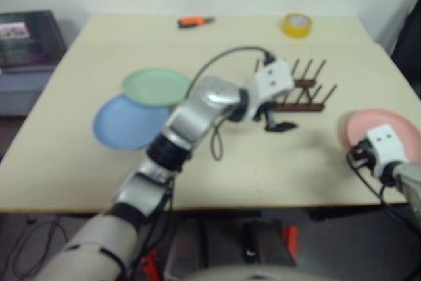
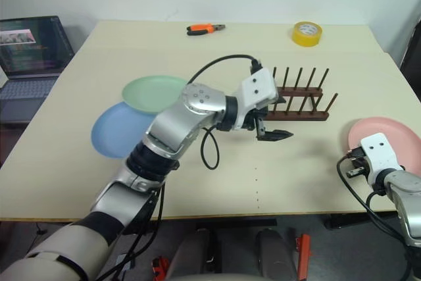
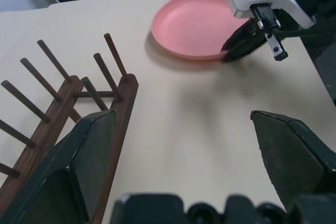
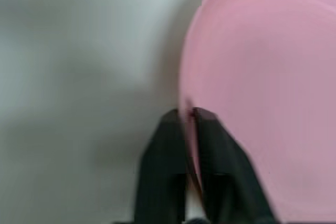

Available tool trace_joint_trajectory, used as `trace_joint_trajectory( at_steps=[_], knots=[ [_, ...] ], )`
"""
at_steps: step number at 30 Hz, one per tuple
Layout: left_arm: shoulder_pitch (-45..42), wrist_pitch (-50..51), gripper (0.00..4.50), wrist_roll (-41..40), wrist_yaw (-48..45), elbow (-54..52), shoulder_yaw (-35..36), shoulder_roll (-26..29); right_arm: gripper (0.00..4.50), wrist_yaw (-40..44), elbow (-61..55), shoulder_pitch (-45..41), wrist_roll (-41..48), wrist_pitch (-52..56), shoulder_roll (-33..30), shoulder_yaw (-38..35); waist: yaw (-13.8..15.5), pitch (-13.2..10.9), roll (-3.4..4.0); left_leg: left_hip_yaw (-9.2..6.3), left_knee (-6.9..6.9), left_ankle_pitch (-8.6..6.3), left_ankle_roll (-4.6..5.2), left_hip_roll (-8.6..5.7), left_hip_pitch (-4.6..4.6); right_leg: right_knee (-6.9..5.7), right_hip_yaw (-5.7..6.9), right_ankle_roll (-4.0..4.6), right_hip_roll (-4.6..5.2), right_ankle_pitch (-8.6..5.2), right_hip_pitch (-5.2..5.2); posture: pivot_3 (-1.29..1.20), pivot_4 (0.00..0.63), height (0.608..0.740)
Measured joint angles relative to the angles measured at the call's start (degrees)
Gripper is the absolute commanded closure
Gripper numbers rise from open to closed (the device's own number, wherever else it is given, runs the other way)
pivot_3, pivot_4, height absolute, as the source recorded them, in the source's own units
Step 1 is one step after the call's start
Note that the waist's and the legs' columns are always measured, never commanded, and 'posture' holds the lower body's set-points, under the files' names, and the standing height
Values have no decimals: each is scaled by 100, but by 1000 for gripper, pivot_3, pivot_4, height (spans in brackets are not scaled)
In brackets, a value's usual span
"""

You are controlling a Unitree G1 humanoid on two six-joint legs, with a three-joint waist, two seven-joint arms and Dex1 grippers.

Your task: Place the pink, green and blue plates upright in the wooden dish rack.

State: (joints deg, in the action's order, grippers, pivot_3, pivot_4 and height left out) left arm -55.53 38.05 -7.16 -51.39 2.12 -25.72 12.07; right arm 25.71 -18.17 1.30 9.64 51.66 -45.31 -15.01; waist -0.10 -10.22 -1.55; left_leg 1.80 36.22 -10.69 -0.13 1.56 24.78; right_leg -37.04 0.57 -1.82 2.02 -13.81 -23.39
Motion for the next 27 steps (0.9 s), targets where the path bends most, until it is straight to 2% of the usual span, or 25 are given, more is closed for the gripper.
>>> trace_joint_trajectory(
  at_steps=[7, 13, 19, 23, 27],
  knots=[
    [-11, -95, 0, -1, -5, 86, 25, 8, 4470, 172, -447, 29, 85, 422, -227, -324, 11, 1, 2, 1, 1, 0, 0, 0, 1, 0, -2, -1, 3, 0, 0, 0, 150, 740],
    [-35, -212, 0, -53, -52, 280, 158, -2, 4470, 317, -1269, -110, 301, 1423, -612, -934, 5, 1, 11, 1, 2, 0, 0, 2, 0, -4, -3, 0, 3, 0, -1, 0, 150, 740],
    [-133, -269, 0, -207, -98, 598, 486, -117, 4470, 468, -1792, -1304, 603, 2241, -1164, -1527, 4, 0, 13, -3, 10, 0, 0, 0, 1, -5, 3, 1, 0, 2, 1, 0, 150, 740],
    [-267, -376, 0, -207, -50, 766, 605, -223, 4470, 630, -1616, -2009, 804, 2342, -1622, -1384, 8, -1, 15, 4, 7, 0, 0, 1, 3, 3, -3, 0, 10, 1, -1, 0, 150, 740],
    [-253, -384, 0, -202, -44, 778, 641, -240, 4470, 853, -1084, -3129, 970, 2072, -2305, -901, -9, -9, 27, 12, 3, -1, 0, 2, 4, 4, -11, -1, 12, 2, -8, 0, 150, 740]
  ],
)
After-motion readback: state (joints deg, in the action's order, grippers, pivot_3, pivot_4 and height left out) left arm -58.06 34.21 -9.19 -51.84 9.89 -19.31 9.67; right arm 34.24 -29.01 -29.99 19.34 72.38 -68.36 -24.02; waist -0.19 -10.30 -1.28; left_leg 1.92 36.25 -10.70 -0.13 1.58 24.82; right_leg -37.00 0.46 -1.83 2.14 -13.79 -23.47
